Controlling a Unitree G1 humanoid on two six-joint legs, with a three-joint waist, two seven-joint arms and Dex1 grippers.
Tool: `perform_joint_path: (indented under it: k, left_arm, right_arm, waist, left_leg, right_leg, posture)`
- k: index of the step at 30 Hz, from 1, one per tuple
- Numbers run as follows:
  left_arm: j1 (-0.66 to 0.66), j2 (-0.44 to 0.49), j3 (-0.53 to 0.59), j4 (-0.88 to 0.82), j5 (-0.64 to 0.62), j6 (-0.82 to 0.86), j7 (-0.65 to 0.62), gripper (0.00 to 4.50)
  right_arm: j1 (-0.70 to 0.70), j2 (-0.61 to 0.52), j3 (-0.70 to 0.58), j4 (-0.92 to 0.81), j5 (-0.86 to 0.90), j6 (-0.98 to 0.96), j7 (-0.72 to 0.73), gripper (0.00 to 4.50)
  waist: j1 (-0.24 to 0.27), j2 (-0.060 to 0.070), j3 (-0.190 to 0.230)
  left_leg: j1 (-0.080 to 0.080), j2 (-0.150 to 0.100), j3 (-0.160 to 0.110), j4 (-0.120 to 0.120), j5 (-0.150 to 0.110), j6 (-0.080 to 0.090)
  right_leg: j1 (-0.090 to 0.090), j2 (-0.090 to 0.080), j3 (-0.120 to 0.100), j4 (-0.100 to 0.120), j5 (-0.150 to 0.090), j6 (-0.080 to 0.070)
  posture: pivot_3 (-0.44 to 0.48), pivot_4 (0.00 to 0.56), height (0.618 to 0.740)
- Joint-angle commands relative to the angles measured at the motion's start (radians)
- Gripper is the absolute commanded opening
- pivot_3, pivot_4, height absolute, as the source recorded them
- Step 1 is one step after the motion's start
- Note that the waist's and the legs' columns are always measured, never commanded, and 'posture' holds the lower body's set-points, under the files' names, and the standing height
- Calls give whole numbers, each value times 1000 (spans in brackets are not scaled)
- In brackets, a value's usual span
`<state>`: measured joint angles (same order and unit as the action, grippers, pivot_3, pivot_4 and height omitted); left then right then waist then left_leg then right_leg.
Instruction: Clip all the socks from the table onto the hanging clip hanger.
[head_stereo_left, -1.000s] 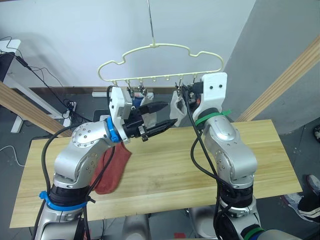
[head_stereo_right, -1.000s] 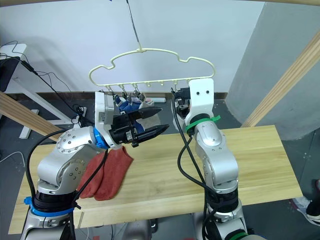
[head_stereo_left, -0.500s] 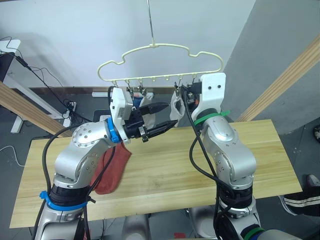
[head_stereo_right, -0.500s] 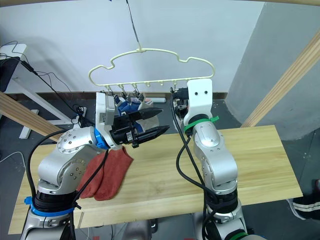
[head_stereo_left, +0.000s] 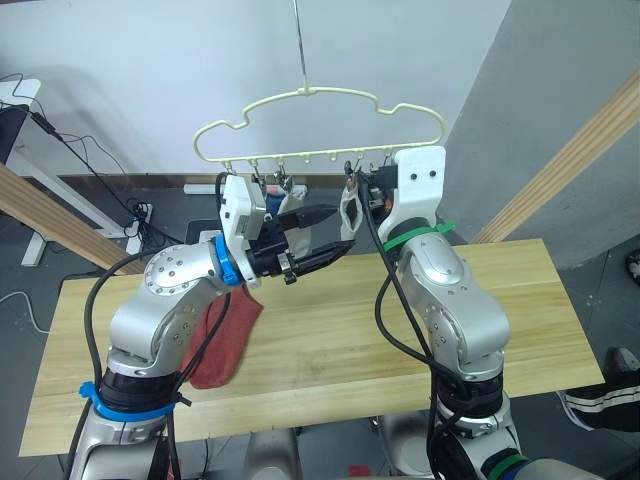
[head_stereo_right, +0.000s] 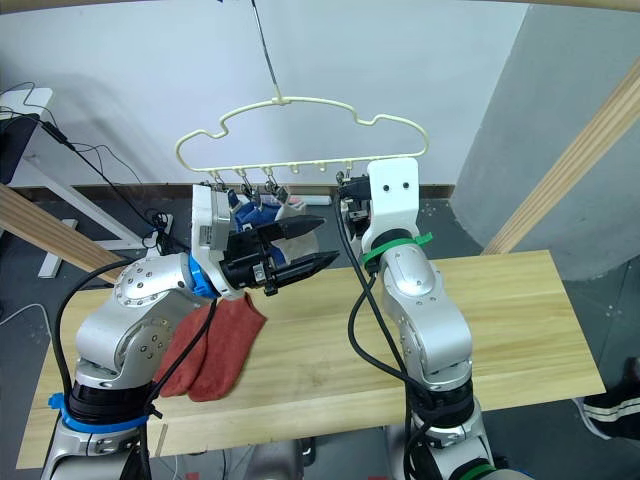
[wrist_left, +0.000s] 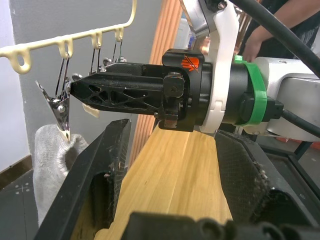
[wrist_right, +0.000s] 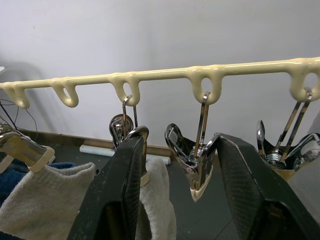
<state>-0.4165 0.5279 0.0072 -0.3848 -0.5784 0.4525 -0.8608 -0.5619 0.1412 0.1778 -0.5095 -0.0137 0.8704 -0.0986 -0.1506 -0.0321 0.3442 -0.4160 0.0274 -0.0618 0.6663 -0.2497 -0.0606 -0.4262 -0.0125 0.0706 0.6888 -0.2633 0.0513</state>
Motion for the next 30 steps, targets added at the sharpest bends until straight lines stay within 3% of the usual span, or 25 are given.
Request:
perform_joint_path:
  k: [1, 3, 6, 15, 19, 25, 30]
  left_arm:
    - [0, 3, -1, -17, 2, -16, -3, 2982]
    - [1, 3, 0, -18, 3, -16, -4, 2982]
    - [3, 3, 0, -18, 5, -16, -5, 2982]
    - [30, -3, 16, -28, -8, -6, 15, 2982]
    - [140, -61, 40, 1, 106, -74, 171, 2982]
    - [399, -195, 19, 15, 337, -124, 483, 4480]
    - [533, -324, 85, 43, 438, -103, 716, 4480]
  right_arm:
    - [-31, 57, 10, -50, 9, -43, -17, 1045]
    - [-30, 55, 12, -49, 7, -55, -20, 478]
    - [-29, 53, 13, -47, 8, -62, -21, 12]
    - [-32, 45, 14, -37, 10, -71, -14, 12]
    - [-33, 41, 12, -32, 11, -72, -10, 12]
    - [-38, 31, 7, -30, 14, -64, 3, 0]
    - [-35, 19, 5, -32, 16, -50, 23, 0]
  waist:
    - [0, 0, 0]
    - [0, 0, 0]
    - [0, 0, 0]
    - [-1, 0, 0]
    - [-5, 0, -5]
    - [-18, 0, -15]
    - [-16, -1, -16]
  left_leg:
    - [0, 0, 0, 0, 0, 0]
    - [0, 0, 0, 0, 0, 0]
    - [0, 0, 0, 0, 0, 0]
    - [0, 0, 0, 0, 0, 0]
    - [0, 1, 0, -1, 0, 0]
    - [0, 2, 0, -2, 0, 0]
    - [0, 1, -1, -1, 0, 1]
  right_leg:
    - [0, 0, 0, 0, 0, 0]
    - [0, 0, 0, 0, 0, 0]
    - [0, 0, 0, 0, 0, 0]
    - [0, 0, 0, 0, 0, 0]
    - [0, 0, 0, -1, 0, 0]
    - [0, -2, 1, -2, 0, 0]
    - [0, -2, 0, 0, 0, 0]
  posture:
    - [-235, 267, 737]
    - [-235, 267, 737]
    - [-235, 266, 737]
    - [-233, 263, 737]
    - [-233, 264, 737]
    - [-229, 270, 737]
    - [-226, 275, 737]
